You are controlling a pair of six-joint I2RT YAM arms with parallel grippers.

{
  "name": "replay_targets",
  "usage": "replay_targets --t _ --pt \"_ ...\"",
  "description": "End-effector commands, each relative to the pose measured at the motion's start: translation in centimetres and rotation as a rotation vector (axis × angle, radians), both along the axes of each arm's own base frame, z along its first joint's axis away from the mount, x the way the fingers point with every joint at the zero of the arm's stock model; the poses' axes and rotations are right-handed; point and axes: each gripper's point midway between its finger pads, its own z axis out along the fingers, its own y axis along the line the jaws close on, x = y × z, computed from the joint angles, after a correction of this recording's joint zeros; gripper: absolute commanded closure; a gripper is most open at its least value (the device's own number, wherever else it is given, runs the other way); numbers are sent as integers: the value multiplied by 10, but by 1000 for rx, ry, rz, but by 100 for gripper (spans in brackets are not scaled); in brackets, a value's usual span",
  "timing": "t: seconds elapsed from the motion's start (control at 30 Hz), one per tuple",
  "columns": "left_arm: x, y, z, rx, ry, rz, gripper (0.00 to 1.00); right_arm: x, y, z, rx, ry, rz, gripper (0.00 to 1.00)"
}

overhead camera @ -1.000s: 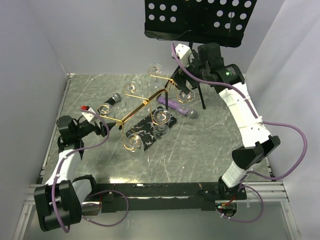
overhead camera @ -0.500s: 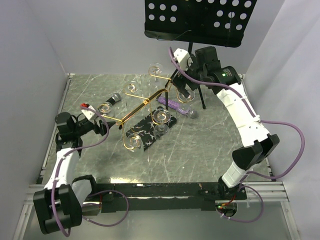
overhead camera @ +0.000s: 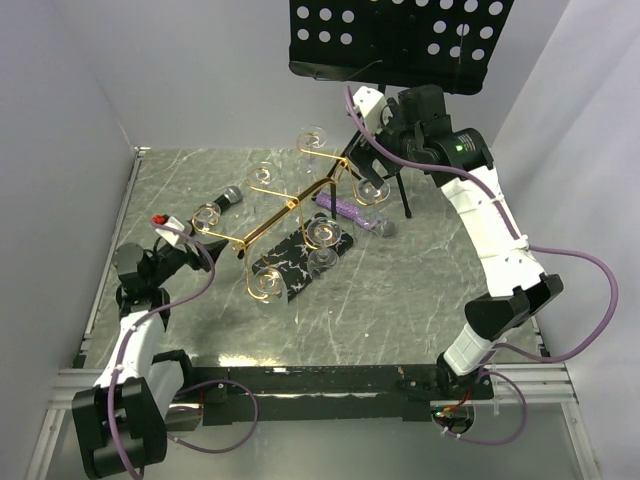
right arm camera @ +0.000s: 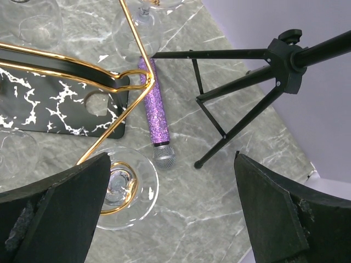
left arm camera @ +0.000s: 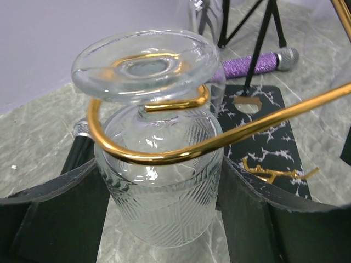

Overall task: Take the wine glass off the wine glass rack
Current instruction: Pick up the wine glass from the wine rack.

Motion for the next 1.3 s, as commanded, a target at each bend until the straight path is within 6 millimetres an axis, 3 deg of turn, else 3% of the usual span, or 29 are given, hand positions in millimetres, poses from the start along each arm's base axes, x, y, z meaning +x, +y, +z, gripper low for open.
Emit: replay_targets --t 0.0,0.27,0.43,0.7,1.0,1.17,1.27 --pt "0 3 48 -38 -158 34 99 2 1 7 -8 -21 -2 0" --pt "-12 10 48 23 -186 102 99 3 2 4 -3 -23 -3 0" --pt "-20 8 34 32 -150 93 99 2 5 -4 10 2 -2 0" --pt "-11 13 26 30 -143 119 99 3 7 -3 15 3 3 0" --pt "0 -3 -11 136 -81 3 99 1 10 -3 5 4 8 0" --pt "7 -9 -3 118 -109 -22 99 -2 9 -4 -8 2 6 0" --pt "10 -8 20 38 -166 15 99 -3 10 -5 -21 0 9 0"
